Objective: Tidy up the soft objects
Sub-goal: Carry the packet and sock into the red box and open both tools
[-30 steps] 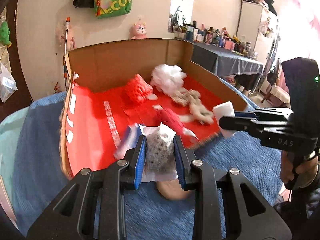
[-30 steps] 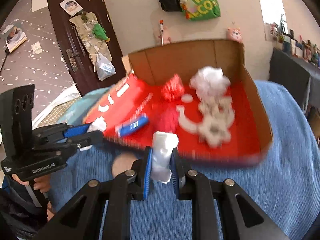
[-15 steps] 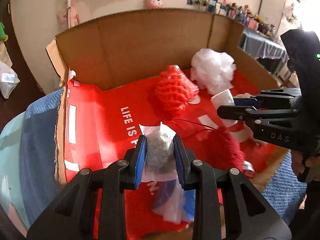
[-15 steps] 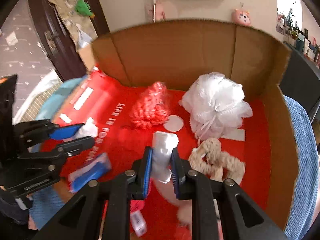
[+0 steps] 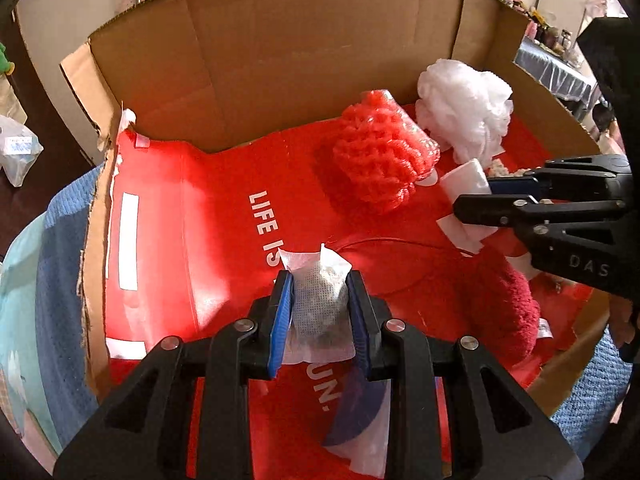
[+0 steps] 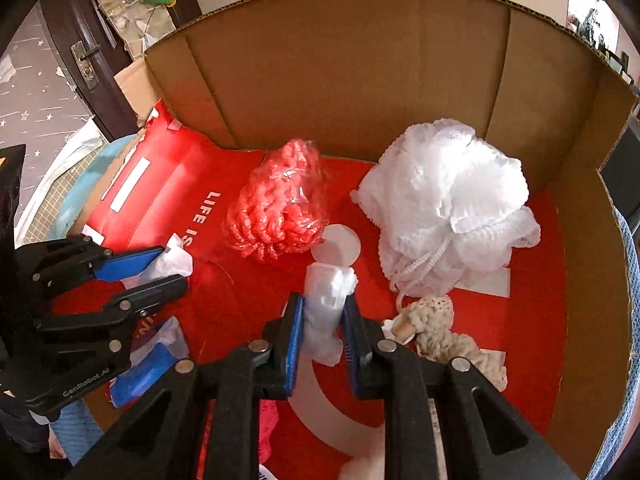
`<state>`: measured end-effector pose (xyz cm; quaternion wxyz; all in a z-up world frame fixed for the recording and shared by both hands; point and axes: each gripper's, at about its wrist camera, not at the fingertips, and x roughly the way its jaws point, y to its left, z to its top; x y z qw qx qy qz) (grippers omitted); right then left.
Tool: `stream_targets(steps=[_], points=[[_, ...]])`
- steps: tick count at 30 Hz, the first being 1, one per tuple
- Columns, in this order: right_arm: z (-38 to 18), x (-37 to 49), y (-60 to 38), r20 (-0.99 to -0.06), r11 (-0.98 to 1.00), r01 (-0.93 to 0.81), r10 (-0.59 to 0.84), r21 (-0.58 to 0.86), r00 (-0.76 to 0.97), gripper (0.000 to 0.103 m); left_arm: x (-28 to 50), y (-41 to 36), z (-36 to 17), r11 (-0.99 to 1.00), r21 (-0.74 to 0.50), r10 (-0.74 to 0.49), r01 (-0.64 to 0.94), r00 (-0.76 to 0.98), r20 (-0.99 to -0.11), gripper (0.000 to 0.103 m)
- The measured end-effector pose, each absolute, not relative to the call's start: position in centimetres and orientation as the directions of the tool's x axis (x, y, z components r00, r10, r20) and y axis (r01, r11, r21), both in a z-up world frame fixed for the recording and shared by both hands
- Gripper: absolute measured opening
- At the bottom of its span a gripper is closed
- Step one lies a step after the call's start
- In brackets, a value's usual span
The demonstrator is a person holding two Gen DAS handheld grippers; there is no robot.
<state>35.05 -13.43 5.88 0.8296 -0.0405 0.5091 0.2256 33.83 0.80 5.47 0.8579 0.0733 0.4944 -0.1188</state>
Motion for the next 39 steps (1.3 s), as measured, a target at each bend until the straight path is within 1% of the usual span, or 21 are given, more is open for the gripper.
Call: stream_targets(steps=[9, 19, 25, 27, 28, 29, 32, 34, 38, 39], points=[[5.7, 35.2, -13.2, -0.866, 0.895, -0.414, 0.332, 0.164, 0.374, 0.022, 34.0, 1.1, 5.3, 0.966, 0.001, -0.129, 0.260, 0.484, -0.866, 0.026], [5.6, 35.2, -13.3, -0.868, 0.895, -0.412, 0.334, 0.170, 0.367, 0.028, 34.0, 1.2, 5.2, 0.966, 0.008, -0.124, 0.259, 0.487, -0.865, 0.027], [5.6, 35.3, -13.4, -0.869, 0.895, -0.411, 0.335, 0.173, 0.363, 0.030, 33.8, 1.0, 5.2, 0.966, 0.019, -0.115, 0.260, 0.493, -0.862, 0.030], [5.6, 35.3, -13.4, -0.869, 0.896, -0.411, 0.334, 0.172, 0.364, 0.031, 33.8, 1.1, 5.3, 0.966, 0.013, -0.120, 0.259, 0.493, -0.862, 0.035], [5.6, 35.4, -13.4, -0.870, 0.895, -0.412, 0.334, 0.172, 0.363, 0.031, 33.8, 1.1, 5.3, 0.966, 0.012, -0.121, 0.258, 0.494, -0.861, 0.049], [5.5, 35.4, -13.4, -0.870, 0.895, -0.411, 0.334, 0.173, 0.363, 0.032, 33.7, 1.1, 5.5, 0.966, 0.012, -0.123, 0.258, 0.501, -0.857, 0.055], [5.6, 35.5, -13.4, -0.869, 0.896, -0.409, 0.335, 0.174, 0.364, 0.034, 33.3, 1.1, 6.0, 0.964, 0.017, -0.130, 0.267, 0.522, -0.843, 0.055], [5.7, 35.5, -13.5, -0.868, 0.896, -0.408, 0.336, 0.175, 0.366, 0.038, 33.2, 1.1, 6.3, 0.964, 0.010, -0.135, 0.267, 0.521, -0.843, 0.055], [6.1, 35.4, -13.6, -0.862, 0.898, -0.406, 0.334, 0.168, 0.382, 0.042, 32.9, 0.9, 6.8, 0.963, 0.010, -0.139, 0.271, 0.525, -0.840, 0.056], [6.2, 35.4, -13.7, -0.860, 0.899, -0.406, 0.333, 0.166, 0.386, 0.045, 32.8, 1.0, 6.9, 0.962, 0.007, -0.143, 0.271, 0.527, -0.838, 0.056]])
